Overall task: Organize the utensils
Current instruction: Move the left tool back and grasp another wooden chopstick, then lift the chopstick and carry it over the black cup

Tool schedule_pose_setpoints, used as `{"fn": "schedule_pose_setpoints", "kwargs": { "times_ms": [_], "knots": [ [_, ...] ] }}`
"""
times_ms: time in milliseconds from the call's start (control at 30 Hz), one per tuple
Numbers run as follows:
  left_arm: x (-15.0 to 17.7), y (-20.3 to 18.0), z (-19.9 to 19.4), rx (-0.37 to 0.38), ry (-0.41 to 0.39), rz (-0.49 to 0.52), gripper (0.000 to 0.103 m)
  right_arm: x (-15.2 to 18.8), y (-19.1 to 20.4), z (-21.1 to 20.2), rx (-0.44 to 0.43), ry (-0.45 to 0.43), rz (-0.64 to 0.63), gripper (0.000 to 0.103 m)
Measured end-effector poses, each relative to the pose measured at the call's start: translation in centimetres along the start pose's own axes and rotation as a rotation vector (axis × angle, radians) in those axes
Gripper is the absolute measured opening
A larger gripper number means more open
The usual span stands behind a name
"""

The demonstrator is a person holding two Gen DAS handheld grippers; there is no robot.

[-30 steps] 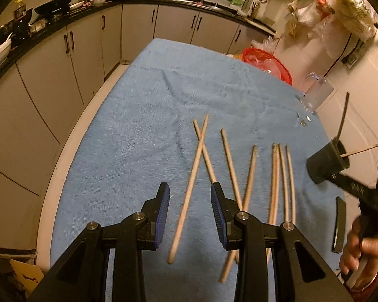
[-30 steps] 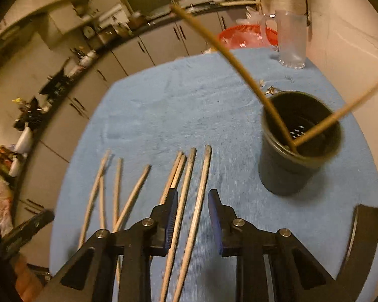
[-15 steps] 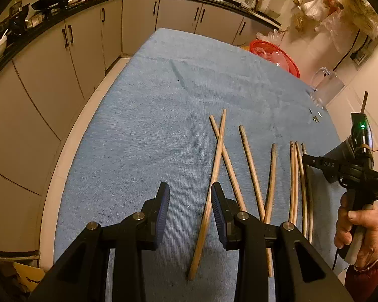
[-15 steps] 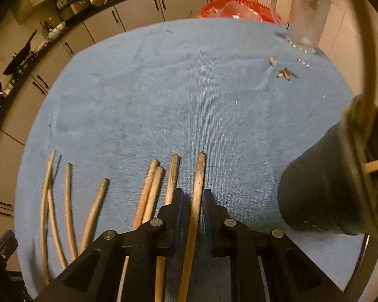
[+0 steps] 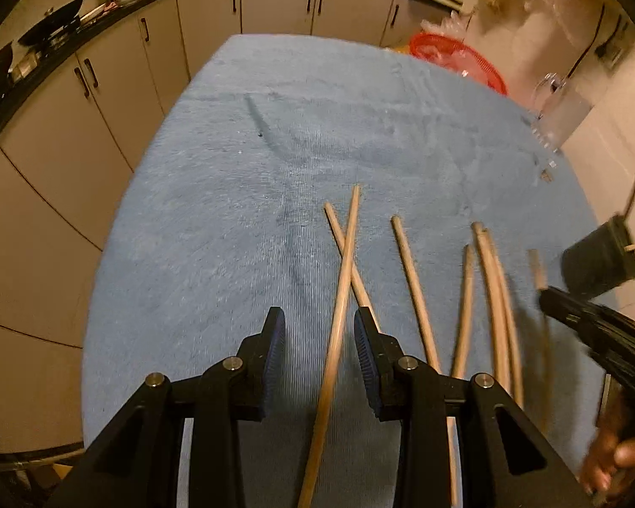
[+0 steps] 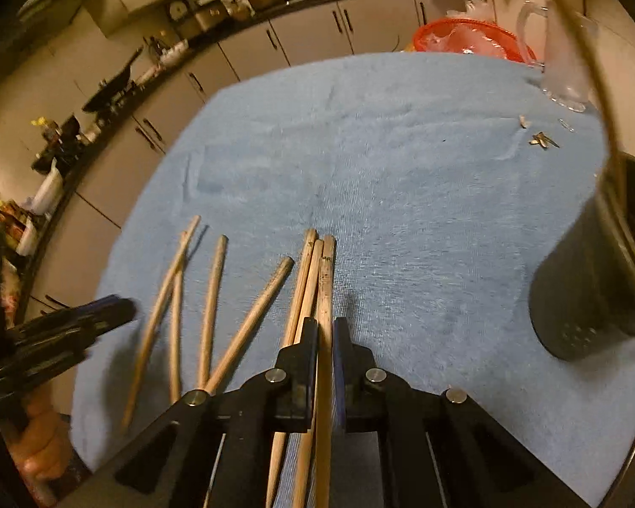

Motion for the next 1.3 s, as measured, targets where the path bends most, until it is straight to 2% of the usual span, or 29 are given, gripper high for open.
{"fn": "schedule_pose_setpoints", "kwargs": {
  "times_ms": [133, 167, 200, 233, 433, 567, 633, 667, 700, 733, 933, 1000, 1067, 1133, 1167, 1300],
  "knots": [
    [0.0, -0.2, 1.9, -0.038, 0.033, 0.009, 0.033, 0.8, -0.8, -1.3, -0.028, -0.016, 0.014, 0.007],
    [0.2, 0.1, 2.2, -0.057, 0.040, -0.002, 0.029, 0.9, -0.9, -1.2, -0.036, -0.016, 0.018, 0.007],
    [0.5, 0.7, 2.5, -0.088, 0.047, -0.023, 0.017, 1.1, -1.0, -1.4, -0.045, -0.015, 0.022, 0.007],
    [0.8, 1.2, 2.2, -0.109, 0.030, -0.034, 0.015, 0.9, -1.0, -1.3, -0.050, -0.016, 0.023, 0.007],
    [5.0, 3.3, -0.1, -0.057, 0.075, -0.154, 0.014, 1.0, -0.4, -2.1, -0.079, -0.029, 0.010, 0.007],
    [5.2, 3.9, -0.5, -0.081, 0.059, -0.145, 0.014, 1.2, -0.3, -1.3, -0.079, -0.018, 0.013, 0.007],
    [4.4, 4.1, -0.3, -0.090, 0.049, -0.143, 0.017, 1.3, -0.4, -0.8, -0.082, -0.007, 0.021, 0.007],
    [3.5, 3.6, -0.1, -0.072, 0.043, -0.116, 0.022, 1.4, -0.5, -0.6, -0.079, -0.006, 0.023, 0.007],
    [3.0, 3.5, 0.3, -0.074, 0.047, -0.101, 0.031, 1.5, -0.6, -0.6, -0.074, -0.005, 0.025, 0.007],
    [2.3, 3.5, 0.7, -0.094, 0.048, -0.097, 0.034, 1.5, -0.7, -0.5, -0.074, -0.004, 0.027, 0.007],
    [-1.9, 2.6, 3.2, -0.147, 0.058, -0.037, 0.040, 1.4, -0.7, -0.7, -0.060, -0.002, 0.016, 0.007],
    [-3.4, 2.8, 3.8, -0.166, 0.065, -0.051, 0.040, 1.3, -0.9, -0.7, -0.053, -0.002, 0.019, 0.007],
    [-4.3, 2.6, 4.1, -0.161, 0.077, -0.046, 0.034, 1.2, -1.0, -0.6, -0.055, 0.000, 0.027, 0.007],
    [-5.1, 2.4, 4.4, -0.160, 0.060, -0.028, 0.013, 1.0, -1.2, -0.5, -0.050, 0.002, 0.032, 0.007],
    [-5.2, 2.5, 4.4, -0.163, 0.055, -0.031, 0.009, 0.9, -1.2, -0.4, -0.053, 0.003, 0.037, 0.007],
    [-3.6, 2.5, 3.1, -0.110, 0.024, -0.056, 0.006, 0.6, -1.0, -0.8, -0.071, -0.014, 0.036, 0.007]
  ]
}}
Point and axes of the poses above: each gripper's, at about its wrist camera, not at the fingertips, and z roughly the way its jaws point, y to its left, x to its underside, the point moved 9 cm from there along z, roughly the way its jaws point, and after that the axes turned 4 degrees about -z, right-handed, at the moved point
